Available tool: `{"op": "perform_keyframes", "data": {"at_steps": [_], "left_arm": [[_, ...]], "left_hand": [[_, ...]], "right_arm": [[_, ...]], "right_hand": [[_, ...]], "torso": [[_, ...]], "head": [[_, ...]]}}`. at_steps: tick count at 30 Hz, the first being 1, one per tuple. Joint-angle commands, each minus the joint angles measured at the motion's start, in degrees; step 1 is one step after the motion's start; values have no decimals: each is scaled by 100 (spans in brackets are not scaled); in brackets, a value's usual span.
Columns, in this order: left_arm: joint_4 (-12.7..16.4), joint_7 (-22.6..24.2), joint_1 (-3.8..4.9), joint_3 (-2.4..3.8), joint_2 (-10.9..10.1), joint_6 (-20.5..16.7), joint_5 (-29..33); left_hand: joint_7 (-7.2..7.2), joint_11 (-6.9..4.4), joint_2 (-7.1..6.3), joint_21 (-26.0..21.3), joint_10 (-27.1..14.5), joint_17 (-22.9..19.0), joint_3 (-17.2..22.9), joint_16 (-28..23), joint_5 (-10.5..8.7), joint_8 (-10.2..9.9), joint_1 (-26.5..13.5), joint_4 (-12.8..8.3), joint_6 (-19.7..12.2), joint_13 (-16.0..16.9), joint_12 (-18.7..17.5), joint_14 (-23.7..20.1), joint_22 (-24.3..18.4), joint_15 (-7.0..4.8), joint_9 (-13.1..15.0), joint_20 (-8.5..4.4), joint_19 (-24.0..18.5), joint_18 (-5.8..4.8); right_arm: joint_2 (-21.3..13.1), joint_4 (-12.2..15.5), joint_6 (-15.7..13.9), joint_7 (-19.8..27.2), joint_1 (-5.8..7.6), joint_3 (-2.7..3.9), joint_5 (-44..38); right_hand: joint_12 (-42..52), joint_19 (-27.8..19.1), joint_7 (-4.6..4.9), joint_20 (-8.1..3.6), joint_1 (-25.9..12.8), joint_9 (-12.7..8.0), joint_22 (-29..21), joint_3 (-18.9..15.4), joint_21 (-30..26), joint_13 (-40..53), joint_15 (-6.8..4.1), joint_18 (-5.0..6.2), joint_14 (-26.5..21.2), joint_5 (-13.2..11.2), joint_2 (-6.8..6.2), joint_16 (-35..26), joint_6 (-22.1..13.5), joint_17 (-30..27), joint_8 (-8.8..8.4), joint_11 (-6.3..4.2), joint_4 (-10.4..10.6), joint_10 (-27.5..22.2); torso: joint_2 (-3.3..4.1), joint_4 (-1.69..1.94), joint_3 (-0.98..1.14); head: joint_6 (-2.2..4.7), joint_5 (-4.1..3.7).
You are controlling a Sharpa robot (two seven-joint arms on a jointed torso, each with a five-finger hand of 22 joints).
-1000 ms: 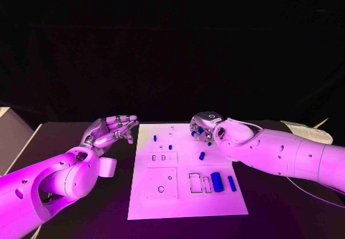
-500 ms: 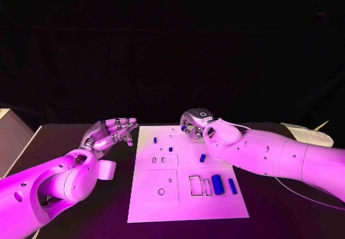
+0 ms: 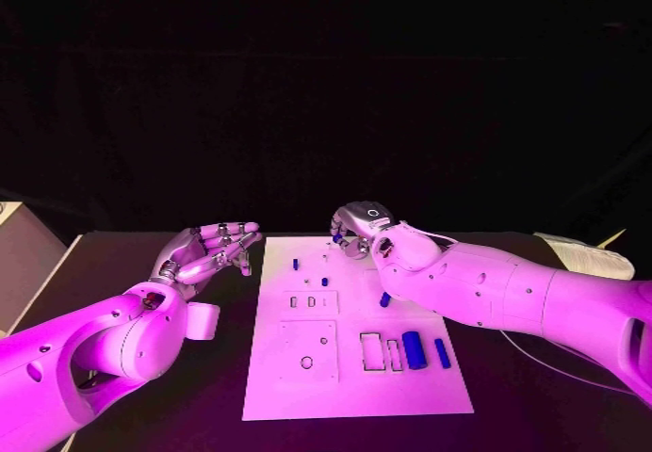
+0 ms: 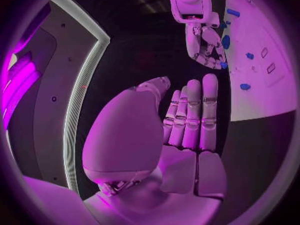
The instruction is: Assemble the parts on the task board
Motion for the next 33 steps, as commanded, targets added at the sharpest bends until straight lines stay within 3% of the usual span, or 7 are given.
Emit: {"op": "perform_keyframes", "data": {"at_steps": [1,6,10,18,25,33], "left_arm": [[24,26,4,10,-2,92,-17],[22,24,4,28,8,96,-19],[2,20,4,36,20,90,-20],[9,25,3,53,18,75,-14],[7,28,3,69,15,65,-13],[5,28,4,77,6,59,-13]], "left_hand": [[24,-8,16,28,-37,-4,20,33,-31,-13,-29,-14,-27,-1,-22,-51,12,6,10,1,-32,85],[24,-8,16,28,-37,-4,20,33,-31,-13,-29,-14,-27,-1,-22,-51,12,6,10,1,-32,85],[24,-8,16,28,-37,-4,20,33,-31,-13,-29,-14,-27,-1,-22,-51,12,6,10,1,-32,85],[29,-4,15,35,-43,-6,20,36,-32,-15,-33,-15,-30,-1,-22,-53,16,9,11,3,-37,85],[31,-2,16,40,-47,-7,21,38,-33,-16,-34,-15,-33,0,-22,-54,18,11,11,5,-41,85],[31,-2,16,40,-47,-7,21,38,-33,-16,-34,-15,-33,0,-22,-54,18,11,11,5,-41,85]], "right_arm": [[58,-63,-83,120,-4,3,60],[110,-95,-58,153,-5,3,99],[133,-97,3,168,-8,3,117],[136,-125,61,164,-17,2,185],[131,-148,121,166,-18,2,199],[130,-178,283,137,-18,2,194]], "right_hand": [[0,-1,5,-28,-7,6,93,11,33,-10,-3,-64,98,32,-37,34,-28,7,-29,-139,-20,145],[-2,-3,8,-26,-14,7,90,13,31,-11,0,-64,98,37,-43,34,-36,6,-34,-134,-21,136],[-2,-2,10,-25,-17,8,92,13,32,-11,1,-64,98,39,-44,35,-37,7,-35,-133,-20,133],[-3,-6,12,-23,-29,10,85,13,27,-11,4,-62,97,42,-49,35,-42,4,-38,-129,-16,124],[-2,-5,14,-20,-38,12,89,14,29,-12,7,-63,98,44,-50,39,-46,8,-41,-127,-13,118],[-2,-14,18,-14,-64,17,75,7,19,-12,12,-60,93,33,-64,30,-55,-11,-47,-122,-7,104]], "torso": [[24,29,-16],[48,57,-35],[69,62,-45],[88,64,-61],[85,77,-65],[96,61,-59]], "head": [[20,-21],[9,-33],[13,-45],[-10,3],[-20,4],[-18,2]]}}
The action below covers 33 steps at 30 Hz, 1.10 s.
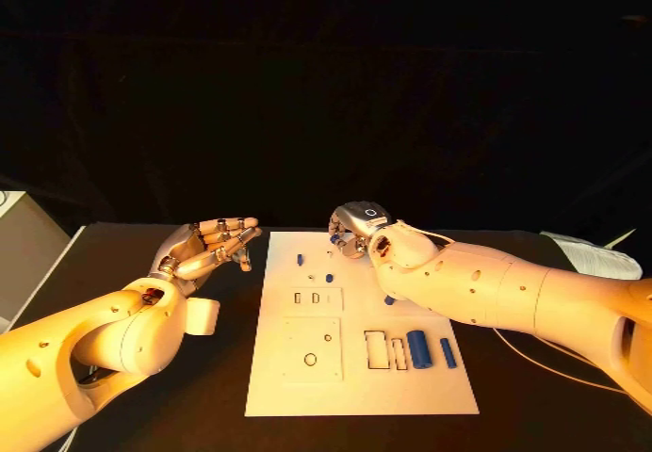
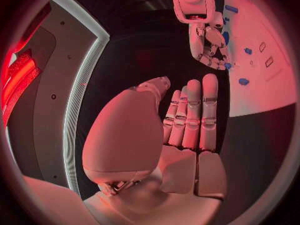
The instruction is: Assemble the parts on the task board
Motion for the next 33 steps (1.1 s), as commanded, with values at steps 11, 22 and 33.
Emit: {"op": "perform_keyframes", "data": {"at_steps": [11,22,33], "left_arm": [[15,35,4,12,6,58,-14],[16,29,5,15,-9,54,-14],[7,22,5,17,-30,50,-14]], "left_hand": [[11,-2,16,20,-48,-7,21,38,-33,-16,-34,-16,-13,-1,-22,-34,5,-10,7,5,-41,85],[11,-2,16,20,-48,-7,21,38,-33,-16,-34,-16,-13,-1,-22,-34,5,-10,7,5,-41,85],[11,-2,16,20,-48,-7,21,38,-33,-16,-34,-16,-13,-1,-22,-34,5,-10,7,5,-41,85]], "right_arm": [[48,-76,234,78,-2,1,4],[64,-145,42,159,1,0,81],[20,-119,-99,177,5,0,111]], "right_hand": [[29,-25,15,3,-93,17,70,2,8,-7,30,-57,82,-46,-70,22,-93,-35,-67,-80,11,3],[24,-130,171,175,-240,-33,-91,-126,-127,-211,213,-15,15,-307,-300,-69,-608,-241,-400,135,115,-950],[26,-154,157,190,-180,-67,-138,-281,-167,-208,217,-1,-2,-316,-282,-87,-769,-296,-507,136,127,-1111]], "torso": [[12,2,-5],[17,-5,-9],[20,-12,-5]], "head": [[-1,-5],[18,-4],[22,-2]]}}
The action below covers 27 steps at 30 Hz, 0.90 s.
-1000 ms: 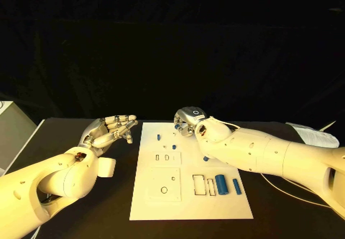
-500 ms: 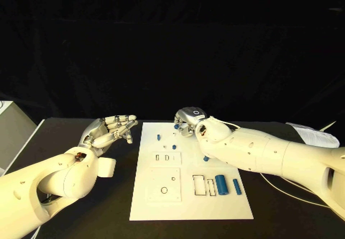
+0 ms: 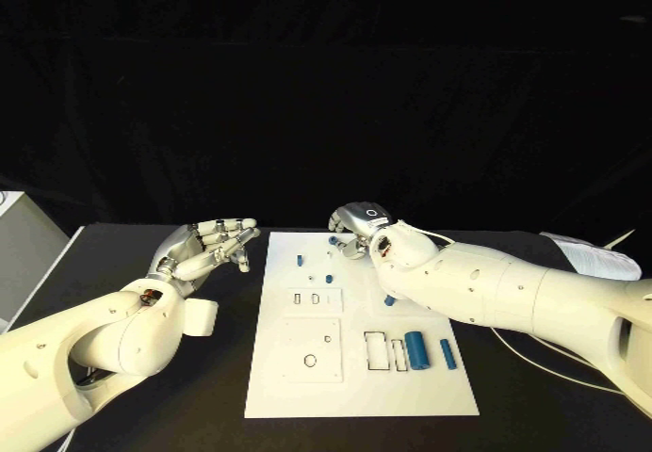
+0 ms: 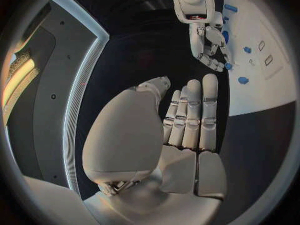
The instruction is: Assemble the parts on the task board
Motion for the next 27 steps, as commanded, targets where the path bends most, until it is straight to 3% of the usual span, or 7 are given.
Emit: {"op": "perform_keyframes", "data": {"at_steps": [1,6,13,16,20,24,27], "left_arm": [[7,27,4,6,-4,53,-14],[-3,25,4,7,-19,55,-14],[-23,30,4,7,-49,52,-14],[-34,32,4,7,-40,57,-14],[-46,30,4,7,-26,64,-14],[-57,28,3,7,-20,65,-14],[-57,27,3,7,-19,66,-14]], "left_hand": [[11,-1,16,21,-48,-6,21,38,-32,-16,-34,-16,-13,-1,-22,-35,7,-10,9,4,-41,85],[11,-1,16,21,-48,-6,21,38,-32,-16,-34,-16,-13,-1,-22,-35,7,-10,9,4,-41,85],[14,3,20,48,-62,-14,28,50,-33,-16,-37,-26,-18,3,-14,-44,21,-3,15,13,-64,86],[14,3,20,48,-62,-14,28,50,-33,-16,-37,-26,-18,3,-14,-44,21,-3,15,13,-64,86],[11,2,22,55,-61,-16,30,53,-34,-14,-37,-29,-15,5,-11,-47,24,-2,17,14,-70,87],[11,2,22,55,-61,-16,30,53,-34,-14,-37,-29,-15,5,-11,-47,24,-2,17,14,-70,87],[11,2,22,55,-61,-16,30,53,-34,-14,-37,-29,-15,5,-11,-47,24,-2,17,14,-70,87]], "right_arm": [[-34,35,-111,74,2,1,3],[-205,219,-199,93,10,0,81],[-404,486,-377,124,48,1,276],[-393,514,-331,58,54,0,243],[-349,505,-285,-54,57,-1,189],[-275,432,-293,-185,53,-1,135],[-218,360,-291,-281,47,-2,93]], "right_hand": [[-11,1,-8,35,59,-9,-9,-27,-34,-2,41,-1,9,-12,4,-32,-50,-5,-31,1,-2,-38],[-3,-5,-16,35,65,-10,-22,-39,-43,1,39,2,5,-5,13,-41,-52,-24,-34,-4,1,-36],[85,11,-54,-12,33,3,9,-79,-38,69,-18,-3,11,-34,15,-23,1,-23,-32,-74,104,402],[86,10,-68,-29,-31,8,5,-127,-45,99,-35,-2,12,-64,-43,-20,8,-30,-33,-96,161,508],[427,55,-117,-121,-74,38,85,-441,-2,407,-132,-19,48,-22,-123,53,11,65,-22,-212,242,1056],[1379,102,-208,-222,55,168,166,-921,35,1342,-234,-36,76,-59,-43,118,106,144,201,-336,295,1070],[2591,139,-264,-275,162,283,238,-1059,63,2608,-254,-45,96,-65,8,162,79,195,422,-381,397,505]], "torso": [[3,-7,-1],[-6,-17,5],[-1,-73,19],[-1,-59,23],[7,-30,22],[17,-13,17],[16,-22,11]], "head": [[2,0],[11,-1],[38,31],[37,26],[37,25],[38,14],[25,19]]}}
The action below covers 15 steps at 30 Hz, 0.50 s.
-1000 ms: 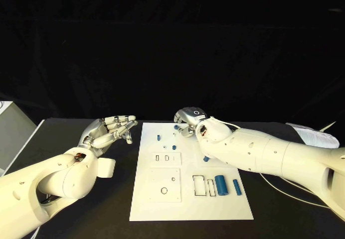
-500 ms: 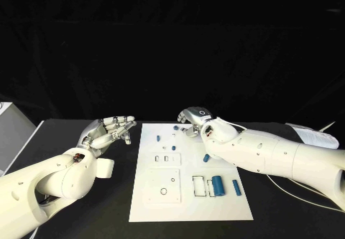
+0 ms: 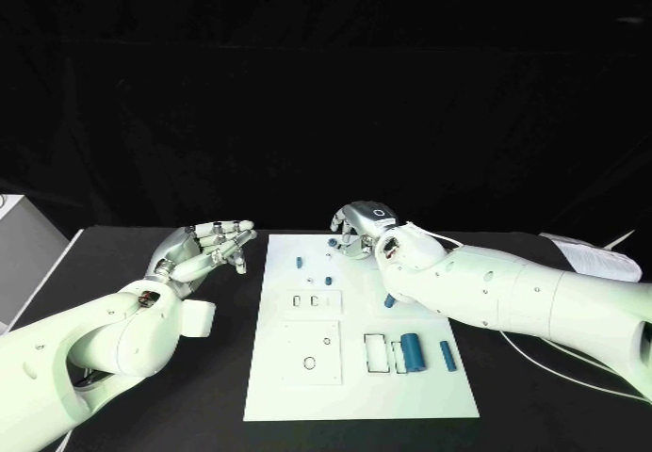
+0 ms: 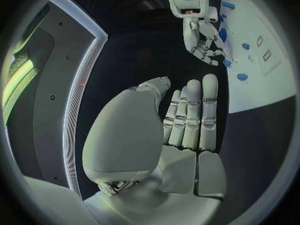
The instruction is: Assemble the parts on the task board
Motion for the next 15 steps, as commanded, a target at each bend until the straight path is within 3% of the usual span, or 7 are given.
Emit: {"op": "perform_keyframes", "data": {"at_steps": [1,2,4,7,13,15], "left_arm": [[8,31,3,5,14,66,-14],[9,31,3,5,15,66,-14],[11,30,3,5,18,67,-14],[16,28,3,5,23,69,-14],[26,24,4,6,27,73,-14],[27,22,4,6,25,73,-14]], "left_hand": [[11,-19,22,27,-40,-7,15,24,-34,-14,-37,-13,-15,5,-11,-47,9,-2,7,-8,-48,87],[11,-19,22,27,-40,-7,15,24,-34,-14,-37,-13,-15,5,-11,-47,9,-2,7,-8,-48,87],[11,-19,22,27,-40,-7,15,24,-34,-14,-37,-13,-15,5,-11,-47,9,-2,7,-8,-48,87],[11,-19,22,27,-40,-7,15,24,-34,-14,-37,-13,-15,5,-11,-47,9,-2,7,-8,-48,87],[11,-19,22,27,-40,-7,15,24,-34,-14,-37,-13,-15,5,-11,-47,9,-2,7,-8,-48,87],[11,-19,22,27,-40,-7,15,24,-34,-14,-37,-13,-15,5,-11,-47,9,-2,7,-8,-48,87]], "right_arm": [[51,-75,-18,-229,-6,0,-120],[75,-107,-2,-254,-8,0,-129],[124,-171,21,-296,-14,0,-149],[189,-249,35,-343,-27,-1,-169],[279,-349,22,-460,-47,-1,-229],[295,-377,10,-487,-49,-1,-241]], "right_hand": [[747,18,-17,-28,41,72,132,-46,48,756,-39,-56,100,-40,37,42,15,36,150,-1,105,-324],[1283,41,-54,-55,67,133,183,-30,72,1298,-52,-63,117,-69,23,87,24,103,287,-25,170,-494],[2148,67,-55,-64,81,197,245,-8,105,2181,-61,-76,132,-114,22,137,19,179,428,-48,232,-369],[3261,98,-79,-72,94,297,318,-29,149,3280,-79,-93,154,-190,14,210,92,296,646,-63,267,66],[3857,126,-150,-105,147,507,392,-45,187,3926,-119,-106,166,-249,56,265,89,382,1078,-116,327,215],[3887,128,-155,-110,153,524,398,-44,190,3960,-123,-107,167,-252,60,269,84,389,1108,-121,329,228]], "torso": [[8,3,-9],[7,1,-11],[7,6,-15],[7,16,-18],[1,22,-18],[0,16,-17]], "head": [[-14,2],[-14,1],[-17,-4],[-24,-15],[-42,-6],[-43,0]]}}
